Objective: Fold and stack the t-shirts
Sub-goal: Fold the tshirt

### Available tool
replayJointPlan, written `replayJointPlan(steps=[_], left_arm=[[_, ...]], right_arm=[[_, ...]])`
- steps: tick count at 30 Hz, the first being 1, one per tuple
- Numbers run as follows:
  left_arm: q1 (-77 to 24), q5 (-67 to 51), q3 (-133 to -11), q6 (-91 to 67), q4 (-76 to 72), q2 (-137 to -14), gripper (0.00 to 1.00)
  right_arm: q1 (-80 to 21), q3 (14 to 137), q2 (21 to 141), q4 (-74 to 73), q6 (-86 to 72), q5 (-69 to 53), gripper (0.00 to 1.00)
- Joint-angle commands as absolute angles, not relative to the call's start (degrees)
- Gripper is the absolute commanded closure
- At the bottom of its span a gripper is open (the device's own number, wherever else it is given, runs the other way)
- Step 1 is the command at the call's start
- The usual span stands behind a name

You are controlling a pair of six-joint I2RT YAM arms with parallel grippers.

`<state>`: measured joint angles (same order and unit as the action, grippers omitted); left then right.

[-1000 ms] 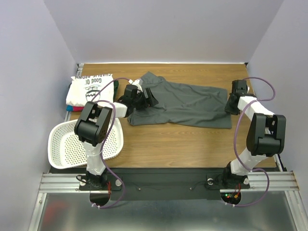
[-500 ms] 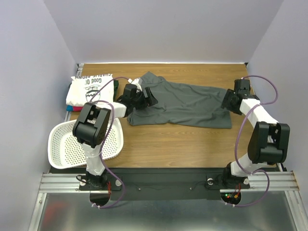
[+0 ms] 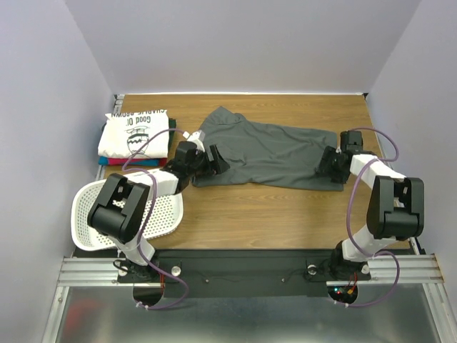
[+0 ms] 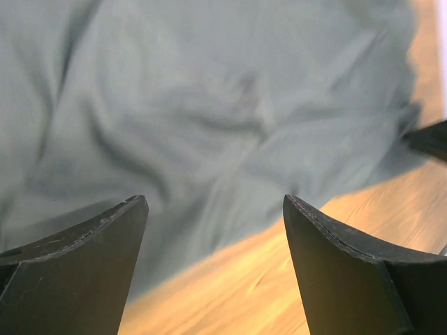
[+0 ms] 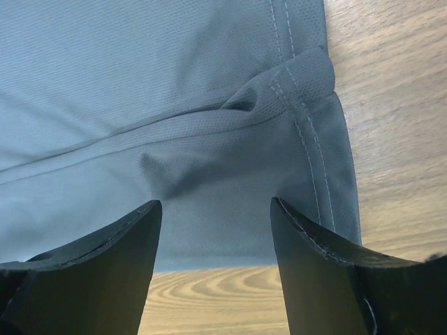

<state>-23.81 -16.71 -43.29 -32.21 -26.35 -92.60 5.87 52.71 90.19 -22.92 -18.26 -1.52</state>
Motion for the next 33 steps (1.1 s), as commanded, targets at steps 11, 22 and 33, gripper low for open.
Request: replayJointPlan(steps=[11,22,33], left_arm=[[-23.91,-17.76,-37.00,-34.19,-28.83,-92.11,0.10],[-23.91,-11.60,-40.07,-29.18,-20.13,-89.65,0.10],[-23.99,-10.46,-46.04,-27.51,-16.80,-87.54,0.10]], right_arm=[[5.54,53.35,93.87,-20.21,-18.63,3.60,0.29],[5.62,55.11,96.94,-20.83,-17.67,9.14,0.28],[5.54,55.81,92.56,-21.18,-16.08,4.75,0.28]])
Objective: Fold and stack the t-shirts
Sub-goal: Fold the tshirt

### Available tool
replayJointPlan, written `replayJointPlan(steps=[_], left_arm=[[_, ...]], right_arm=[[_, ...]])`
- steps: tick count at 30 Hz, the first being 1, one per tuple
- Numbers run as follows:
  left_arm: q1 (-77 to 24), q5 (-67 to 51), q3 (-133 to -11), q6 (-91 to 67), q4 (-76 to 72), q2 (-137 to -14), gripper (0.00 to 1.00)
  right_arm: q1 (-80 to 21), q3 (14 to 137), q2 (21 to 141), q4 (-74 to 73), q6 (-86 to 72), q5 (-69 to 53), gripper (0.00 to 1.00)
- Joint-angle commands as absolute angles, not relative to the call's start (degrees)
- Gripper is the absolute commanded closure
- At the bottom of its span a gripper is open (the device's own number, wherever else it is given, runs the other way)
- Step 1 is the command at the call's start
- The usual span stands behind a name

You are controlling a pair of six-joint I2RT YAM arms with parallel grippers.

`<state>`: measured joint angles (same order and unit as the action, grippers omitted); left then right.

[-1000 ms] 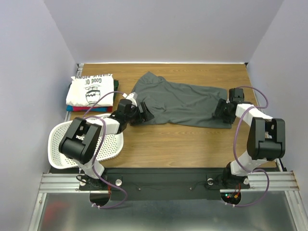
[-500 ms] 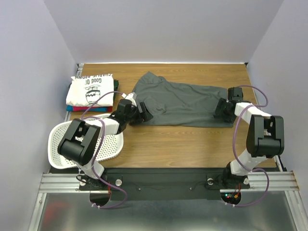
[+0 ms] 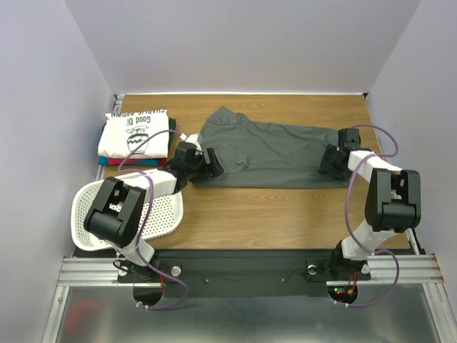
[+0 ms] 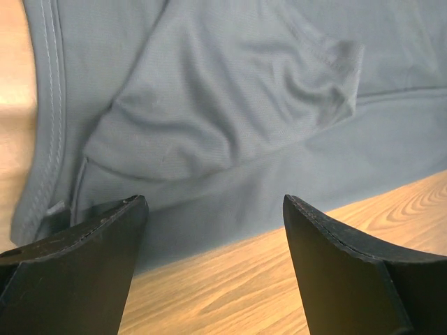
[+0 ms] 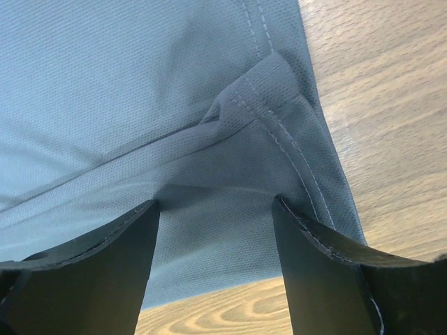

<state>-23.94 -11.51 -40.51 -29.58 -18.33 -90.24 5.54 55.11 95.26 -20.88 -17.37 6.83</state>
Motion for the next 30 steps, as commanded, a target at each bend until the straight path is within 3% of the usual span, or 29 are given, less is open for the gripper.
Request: replayJointPlan(steps=[1,7,17,30], left_arm=[[-23.99,-10.55,-48.66,-27.34,-16.27,-87.80,0.10],[-23.99,-9.58,-58.26,-26.54,-13.98,-90.70,0.10],[-25.58,-13.09,-71.88,-27.95,-16.08,-106.33,0.10],[-25.58,-13.80,-69.70,-25.32,-17.40,-113.91,0.10]], right_arm=[[5.54,56.42,90.72,-21.18,-16.08,3.62,0.28],[5.45,60.11,88.06,-21.36,-15.47,-2.54,0.28],[-0.43,72.59,102.21,-20.22,-15.29,-6.59,0.28],[-6.94,73.66,111.62,-17.49,-16.08,-1.41,0.28]])
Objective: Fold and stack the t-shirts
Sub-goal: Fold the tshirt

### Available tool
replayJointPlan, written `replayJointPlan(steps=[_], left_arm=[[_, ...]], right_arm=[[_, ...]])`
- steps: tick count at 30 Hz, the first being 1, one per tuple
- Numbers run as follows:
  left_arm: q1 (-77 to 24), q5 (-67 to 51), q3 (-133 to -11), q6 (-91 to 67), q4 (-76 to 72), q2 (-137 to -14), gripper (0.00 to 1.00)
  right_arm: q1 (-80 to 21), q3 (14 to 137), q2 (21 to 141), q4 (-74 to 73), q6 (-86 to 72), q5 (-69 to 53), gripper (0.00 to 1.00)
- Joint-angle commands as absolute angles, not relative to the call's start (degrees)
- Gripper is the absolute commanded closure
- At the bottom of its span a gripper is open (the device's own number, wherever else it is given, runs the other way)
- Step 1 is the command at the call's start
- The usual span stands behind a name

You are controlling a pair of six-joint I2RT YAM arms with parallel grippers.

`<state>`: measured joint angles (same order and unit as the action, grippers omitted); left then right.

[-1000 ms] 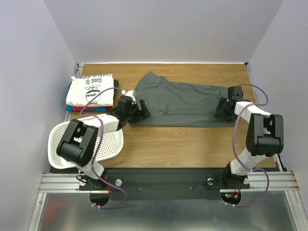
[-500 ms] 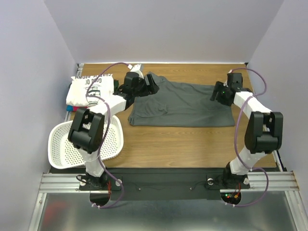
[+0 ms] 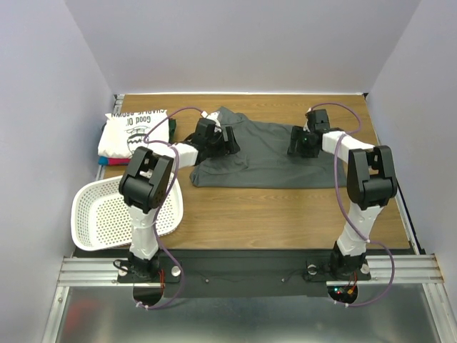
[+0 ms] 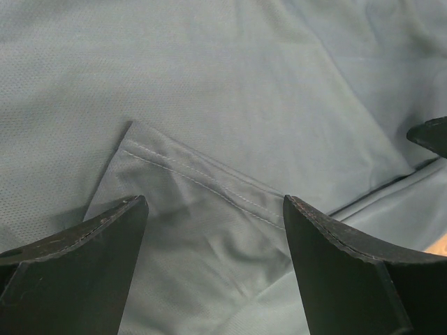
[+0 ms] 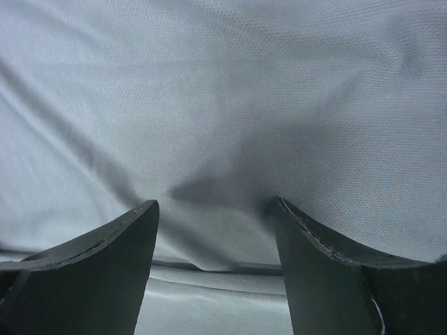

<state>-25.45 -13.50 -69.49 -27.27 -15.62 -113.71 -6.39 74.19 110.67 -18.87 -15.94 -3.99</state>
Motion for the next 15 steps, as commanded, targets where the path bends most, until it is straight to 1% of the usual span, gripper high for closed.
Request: replayJointPlan(steps=[1,6,15], left_arm=[[-25.58,-13.62,-69.00,-25.31,-17.32,-113.73,0.10],[-25.58,-12.22,-62.94,-25.05,-17.49,-111.71,0.10],[-25.66,-11.95,-53.27,-25.14,-18.28,-107.58,0.10]], right_arm=[[-7.12,72.78,111.53,-17.49,-16.08,-1.23,0.28],[-8.44,66.72,109.60,-17.49,-16.26,-0.35,0.28],[-10.72,54.33,100.21,-18.72,-18.28,2.11,0.28]])
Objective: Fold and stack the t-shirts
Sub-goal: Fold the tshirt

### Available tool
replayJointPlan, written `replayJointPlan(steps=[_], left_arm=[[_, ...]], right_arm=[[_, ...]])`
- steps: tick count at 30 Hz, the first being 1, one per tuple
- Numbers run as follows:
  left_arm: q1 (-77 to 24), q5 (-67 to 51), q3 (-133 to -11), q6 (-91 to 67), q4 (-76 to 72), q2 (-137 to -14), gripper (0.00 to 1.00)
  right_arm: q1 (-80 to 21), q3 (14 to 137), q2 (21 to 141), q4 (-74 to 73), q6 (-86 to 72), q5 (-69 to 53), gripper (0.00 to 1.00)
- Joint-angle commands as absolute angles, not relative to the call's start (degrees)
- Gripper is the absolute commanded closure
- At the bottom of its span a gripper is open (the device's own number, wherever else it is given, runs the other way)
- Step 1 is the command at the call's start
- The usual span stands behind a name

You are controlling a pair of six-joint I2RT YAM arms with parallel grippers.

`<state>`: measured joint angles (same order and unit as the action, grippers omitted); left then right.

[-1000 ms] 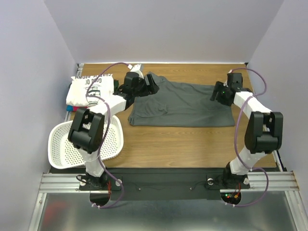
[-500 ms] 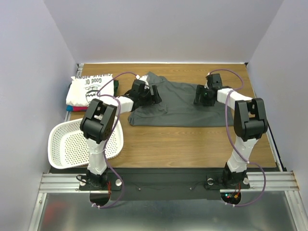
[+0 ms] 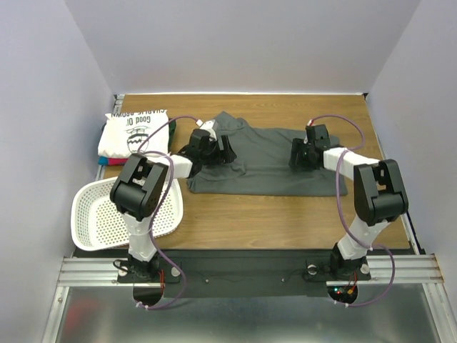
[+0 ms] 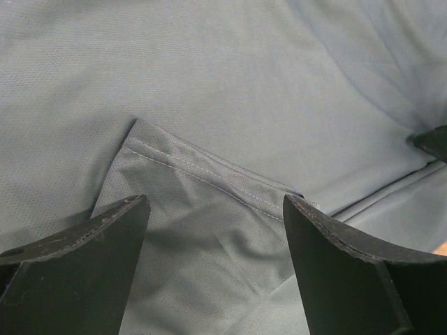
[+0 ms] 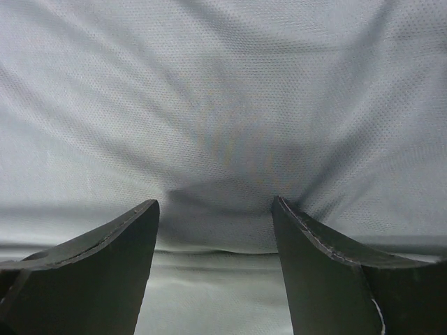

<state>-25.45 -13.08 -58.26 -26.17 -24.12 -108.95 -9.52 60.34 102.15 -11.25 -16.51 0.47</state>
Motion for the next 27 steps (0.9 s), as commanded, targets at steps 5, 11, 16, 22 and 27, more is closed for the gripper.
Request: replayJointPlan(steps=[5,11,16,22,27], left_arm=[[-25.84,-12.39,-47.30,-25.05,-18.19,-104.77,0.10],[-28.56,-12.31,-42.01,-26.89,-18.19,-100.90,0.10],[-30.32,-11.87,-37.80,-29.88,-16.80,-95.99,0.10],[-30.67,-7.66,-44.09,-29.89,-8.29,-83.87,0.10],[-30.41,-1.60,-56.56,-26.38,-4.13,-81.91,0.04]], right_arm=[[-11.25,50.11,94.93,-21.62,-18.90,1.67,0.27],[-12.39,45.27,90.62,-22.24,-21.18,0.26,0.27],[-13.62,43.68,86.50,-23.11,-22.67,-1.84,0.28],[-13.80,47.19,78.59,-27.15,-21.97,-0.71,0.27],[-13.71,54.04,76.55,-28.13,-20.84,3.50,0.25]])
